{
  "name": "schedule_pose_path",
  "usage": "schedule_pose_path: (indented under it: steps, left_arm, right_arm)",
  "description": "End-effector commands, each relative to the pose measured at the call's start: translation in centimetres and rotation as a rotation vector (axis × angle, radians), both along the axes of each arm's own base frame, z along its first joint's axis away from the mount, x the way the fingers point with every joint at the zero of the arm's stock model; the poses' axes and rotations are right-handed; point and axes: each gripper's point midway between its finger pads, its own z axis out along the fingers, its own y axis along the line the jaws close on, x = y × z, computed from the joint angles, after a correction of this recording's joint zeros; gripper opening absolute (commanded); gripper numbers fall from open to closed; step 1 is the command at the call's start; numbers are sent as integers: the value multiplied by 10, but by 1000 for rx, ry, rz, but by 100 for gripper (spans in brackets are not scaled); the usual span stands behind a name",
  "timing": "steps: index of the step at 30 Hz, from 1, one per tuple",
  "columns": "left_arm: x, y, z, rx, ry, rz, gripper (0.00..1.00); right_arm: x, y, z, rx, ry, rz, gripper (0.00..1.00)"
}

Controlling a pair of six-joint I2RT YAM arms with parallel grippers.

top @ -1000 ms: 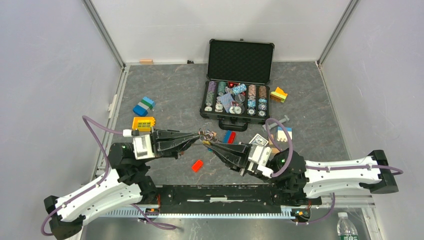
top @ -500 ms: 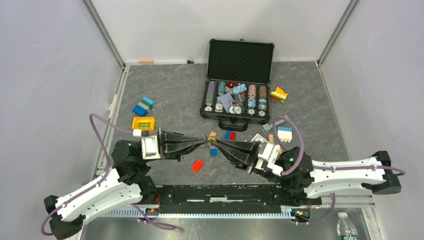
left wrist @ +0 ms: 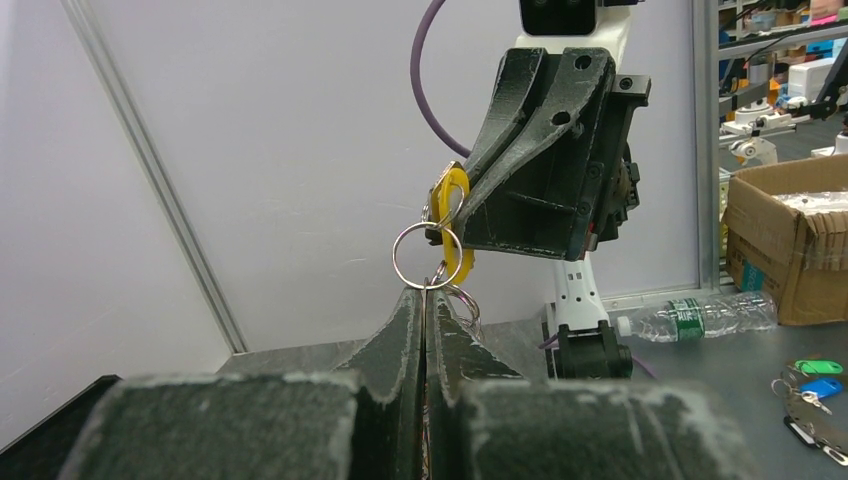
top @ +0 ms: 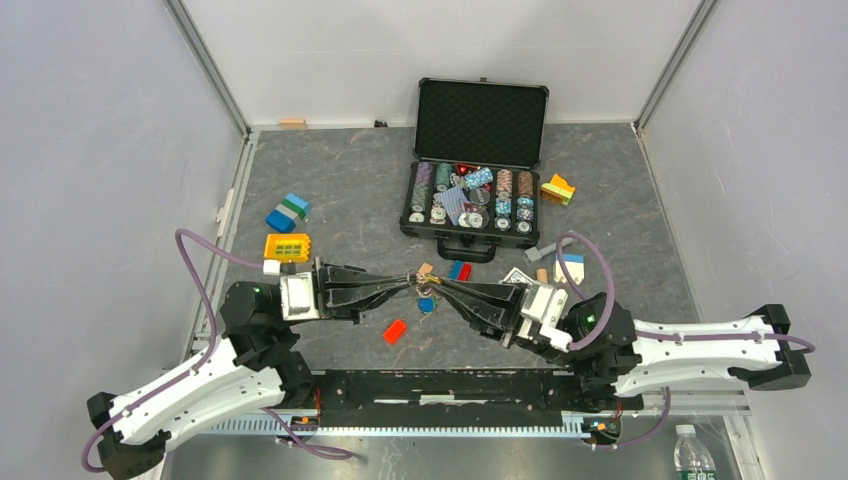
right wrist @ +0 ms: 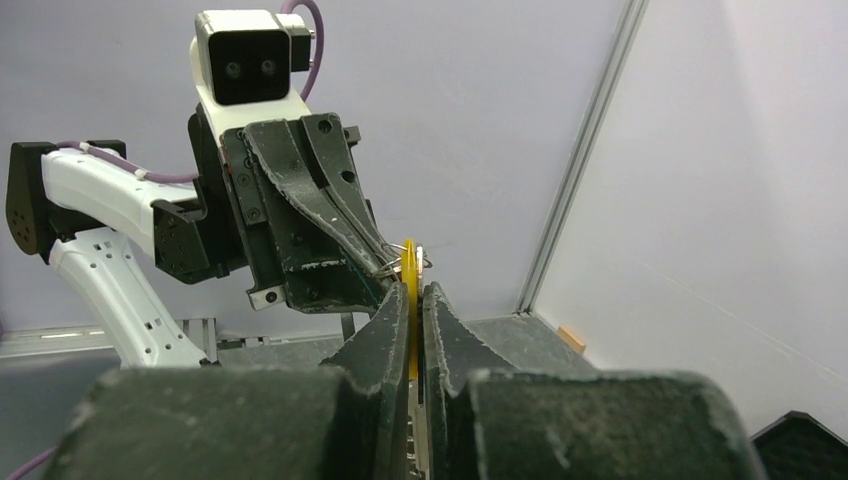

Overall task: Remove the keys from the keyring
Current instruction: Remove the key from the keyring.

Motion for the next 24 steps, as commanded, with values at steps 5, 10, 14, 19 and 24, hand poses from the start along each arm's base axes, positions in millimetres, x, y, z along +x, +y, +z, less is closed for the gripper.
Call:
schedule_pose_path:
  steps: [5, 10, 14, 19, 24]
  left_arm:
    - [-7, 13, 32, -74, -80, 20, 2]
    - [-7, 13, 33, -75, -78, 19, 2]
    - [-7, 13, 34, -74, -77, 19, 2]
    - [-5, 13, 34, -75, -72, 28, 2]
    - [-5, 14, 35, -77, -74, 29, 2]
  right_arm:
    - [3, -6, -4, -27, 9, -16, 4]
    - [-1, 5, -14, -90, 2, 8, 4]
    - [-6, 12, -19, -126, -2, 36, 3]
    - [-11, 17, -25, -152, -11, 68, 3]
    - [-15, 19, -30, -173, -13, 87, 3]
